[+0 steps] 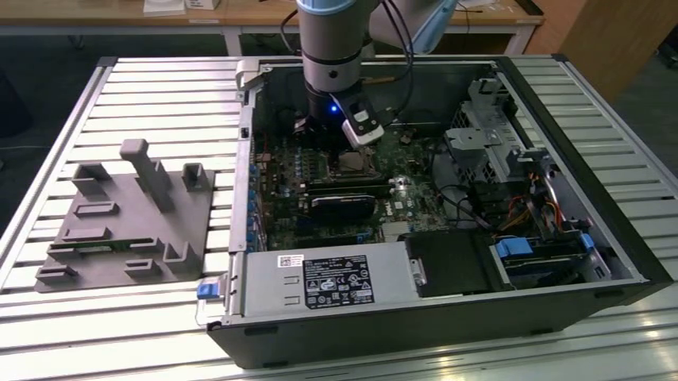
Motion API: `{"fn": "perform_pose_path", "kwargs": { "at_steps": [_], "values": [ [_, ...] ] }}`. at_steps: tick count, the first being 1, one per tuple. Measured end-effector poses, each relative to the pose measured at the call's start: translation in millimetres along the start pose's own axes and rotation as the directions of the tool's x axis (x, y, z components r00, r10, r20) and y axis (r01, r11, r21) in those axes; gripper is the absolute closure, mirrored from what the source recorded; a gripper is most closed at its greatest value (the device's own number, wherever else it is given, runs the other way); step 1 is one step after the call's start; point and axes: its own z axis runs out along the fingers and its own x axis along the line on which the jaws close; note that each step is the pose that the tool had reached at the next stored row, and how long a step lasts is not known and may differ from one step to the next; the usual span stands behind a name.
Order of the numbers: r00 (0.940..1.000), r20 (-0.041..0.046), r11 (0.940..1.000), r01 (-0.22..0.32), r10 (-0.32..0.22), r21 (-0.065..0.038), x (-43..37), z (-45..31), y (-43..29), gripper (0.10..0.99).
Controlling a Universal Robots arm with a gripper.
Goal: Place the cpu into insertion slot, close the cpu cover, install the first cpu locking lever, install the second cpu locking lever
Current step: 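Close the cpu cover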
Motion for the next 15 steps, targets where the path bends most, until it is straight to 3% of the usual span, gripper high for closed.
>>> {"fn": "perform_pose_path", "kwargs": {
  "at_steps": [9, 15],
  "values": [
    [1.0000, 0.0005, 1.0000, 0.000, 0.000, -0.001, -0.1, 0.3, 0.1, 0.980],
    [1.0000, 0.0002, 1.0000, 0.000, 0.000, 0.000, -0.6, -9.9, 0.5, 0.980]
  ]
}}
